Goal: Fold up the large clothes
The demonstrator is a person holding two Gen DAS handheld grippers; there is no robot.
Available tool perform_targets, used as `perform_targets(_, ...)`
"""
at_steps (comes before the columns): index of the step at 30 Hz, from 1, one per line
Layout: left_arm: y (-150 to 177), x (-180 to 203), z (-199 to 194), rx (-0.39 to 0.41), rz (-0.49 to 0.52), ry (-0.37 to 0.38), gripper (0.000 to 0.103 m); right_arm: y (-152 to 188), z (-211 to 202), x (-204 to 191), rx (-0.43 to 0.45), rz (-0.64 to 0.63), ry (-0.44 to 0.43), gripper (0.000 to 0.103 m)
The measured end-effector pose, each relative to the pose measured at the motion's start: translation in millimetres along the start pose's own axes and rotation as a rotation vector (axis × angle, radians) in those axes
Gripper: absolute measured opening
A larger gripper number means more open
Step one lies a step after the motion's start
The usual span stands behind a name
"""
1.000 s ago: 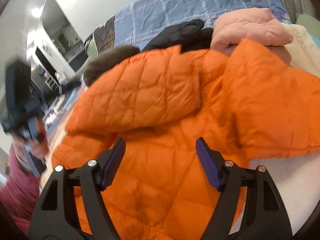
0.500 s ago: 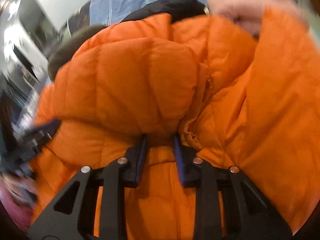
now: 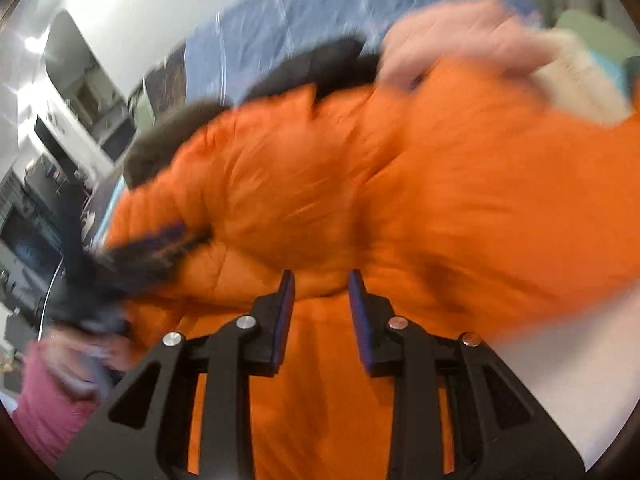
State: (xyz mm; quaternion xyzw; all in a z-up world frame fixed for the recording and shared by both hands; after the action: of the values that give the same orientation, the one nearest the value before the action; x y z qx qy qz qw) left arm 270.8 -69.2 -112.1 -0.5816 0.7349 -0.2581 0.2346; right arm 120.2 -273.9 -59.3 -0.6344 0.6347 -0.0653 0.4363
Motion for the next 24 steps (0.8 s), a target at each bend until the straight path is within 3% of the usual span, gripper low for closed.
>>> perform_targets(3,2,1,-2,0.003,0.005,-0.007,0.065,-13,-56,39,0.136,0.051,0.088,0.026)
perform_targets(5,5,2,-3,0.012,0.011,-0.017,0.066,-18,-96,86,0.234,0.172,0.253,0.045)
perform_targets(6,6,2,-4,0.017,0.013,-0.021,0.066,-15,-113,107,0.278,0.244,0.321,0.045)
perform_targets(9,7,0,-5,0.031,0.011,-0.015,0.068,-8,-142,162,0.359,0.435,0.376,0.051)
perform_targets(10,8,-1,-6,0.034,0.006,-0.004,0.069,-6,-144,171,0.366,0.453,0.393,0.058)
perform_targets(13,7,2,-3,0.039,0.003,0.011,0.072,-8,-134,194,0.363,0.504,0.355,0.06)
perform_targets(15,8,2,-5,0.046,-0.002,0.017,0.073,-15,-120,200,0.37,0.536,0.321,0.053)
perform_targets(17,8,1,-5,0.052,-0.011,0.03,0.075,-22,-112,198,0.374,0.543,0.311,0.017)
perform_targets(18,9,0,-6,0.053,-0.015,0.037,0.075,-30,-108,193,0.383,0.542,0.299,0.012)
perform_targets(20,8,-1,-6,0.055,-0.022,0.048,0.076,-46,-113,186,0.414,0.521,0.261,0.008)
perform_targets(23,9,-2,-7,0.058,-0.029,0.06,0.077,-82,-104,130,0.478,0.411,0.145,0.006)
perform_targets(24,9,-2,-7,0.059,-0.031,0.063,0.078,-95,-100,98,0.495,0.347,0.07,0.006)
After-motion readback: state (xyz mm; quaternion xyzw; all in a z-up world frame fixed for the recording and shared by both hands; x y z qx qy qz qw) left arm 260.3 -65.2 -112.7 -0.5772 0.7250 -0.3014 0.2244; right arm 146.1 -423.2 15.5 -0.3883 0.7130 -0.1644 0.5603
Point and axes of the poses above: each gripper's, at about its wrist camera, not at the fingertips, and z roughly the way its jaws point, x to its right, y to its underside, the point moved 2 cm from there along z, roughly the way its jaws point, and after that the axes turned 11 degrees about -y, right-handed, at the moved point
